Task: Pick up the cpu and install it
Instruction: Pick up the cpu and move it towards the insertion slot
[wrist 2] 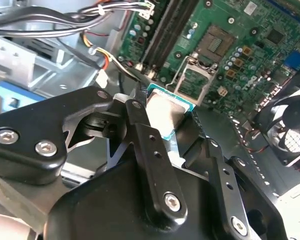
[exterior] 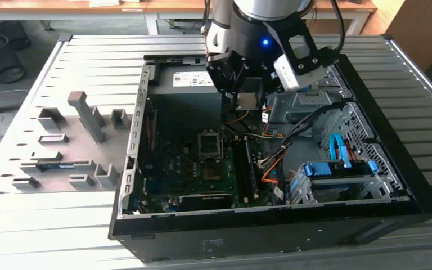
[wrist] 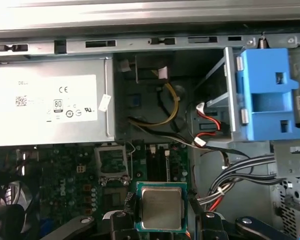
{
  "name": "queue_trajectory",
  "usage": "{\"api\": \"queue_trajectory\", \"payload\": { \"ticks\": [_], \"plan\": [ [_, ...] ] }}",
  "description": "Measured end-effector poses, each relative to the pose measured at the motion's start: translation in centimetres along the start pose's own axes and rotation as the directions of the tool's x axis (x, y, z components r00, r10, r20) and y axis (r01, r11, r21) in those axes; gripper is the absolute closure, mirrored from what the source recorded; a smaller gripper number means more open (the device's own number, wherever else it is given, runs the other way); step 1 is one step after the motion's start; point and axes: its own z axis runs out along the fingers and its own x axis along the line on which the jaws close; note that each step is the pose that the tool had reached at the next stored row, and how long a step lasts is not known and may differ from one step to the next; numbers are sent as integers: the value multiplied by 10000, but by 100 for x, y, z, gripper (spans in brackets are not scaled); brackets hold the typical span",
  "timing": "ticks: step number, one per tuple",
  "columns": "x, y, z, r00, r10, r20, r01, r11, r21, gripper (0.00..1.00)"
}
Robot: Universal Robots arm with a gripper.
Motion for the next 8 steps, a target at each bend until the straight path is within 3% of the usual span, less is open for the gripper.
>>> {"api": "queue_trajectory", "payload": {
  "ticks": [8],
  "plan": [
    [105, -20, 143, 9998, -175, -15, 175, 9998, -2, 53]
  ]
}}
